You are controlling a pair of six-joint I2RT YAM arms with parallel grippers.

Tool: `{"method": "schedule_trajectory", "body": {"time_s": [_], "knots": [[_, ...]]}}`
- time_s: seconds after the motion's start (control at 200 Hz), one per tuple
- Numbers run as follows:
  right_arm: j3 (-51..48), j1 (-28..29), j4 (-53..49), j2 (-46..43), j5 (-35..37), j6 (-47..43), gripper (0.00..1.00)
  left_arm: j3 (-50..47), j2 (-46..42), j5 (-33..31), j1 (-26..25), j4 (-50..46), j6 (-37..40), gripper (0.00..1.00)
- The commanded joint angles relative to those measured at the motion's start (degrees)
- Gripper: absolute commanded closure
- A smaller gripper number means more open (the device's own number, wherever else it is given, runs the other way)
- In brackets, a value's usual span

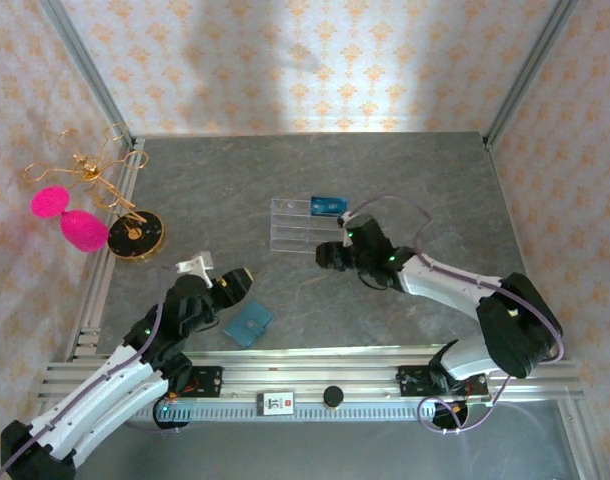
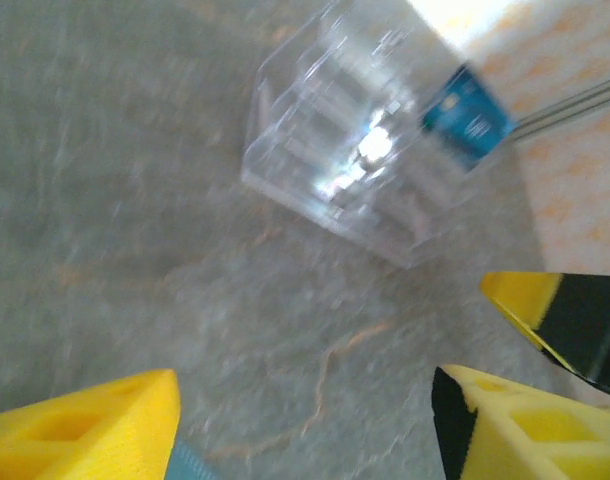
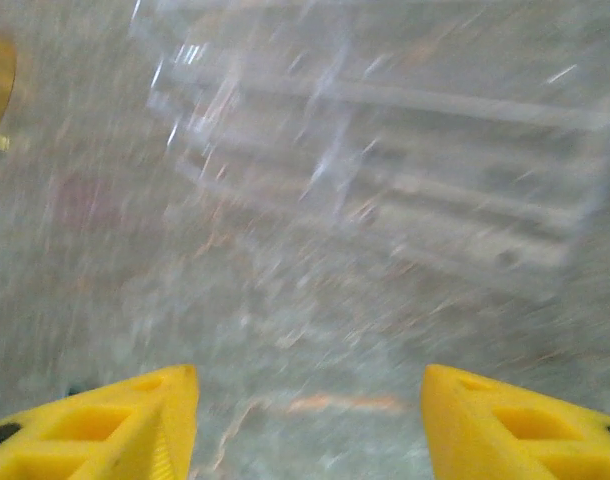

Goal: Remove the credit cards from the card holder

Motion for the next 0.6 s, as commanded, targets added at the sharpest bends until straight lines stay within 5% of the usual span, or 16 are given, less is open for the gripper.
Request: {"method": "schedule_trajectory", "body": {"time_s": [0.0, 0.35, 0.596], "knots": [[-1.2, 5.6, -0.6, 2.4, -1.5, 0.9, 0.42, 1.9, 1.2, -6.8, -4.5, -12.0, -6.3, 0.35], [2.2, 17.9, 11.1, 13.1, -16.0, 6.6, 0.48, 0.1, 3.6, -6.1, -6.9, -11.2, -9.7, 0.44], [1.5, 18.6, 9.4, 10.1, -11.2, 7.5, 0.53, -5.2, 2.5, -0.3, -7.2, -10.4, -12.2, 0.46]]}}
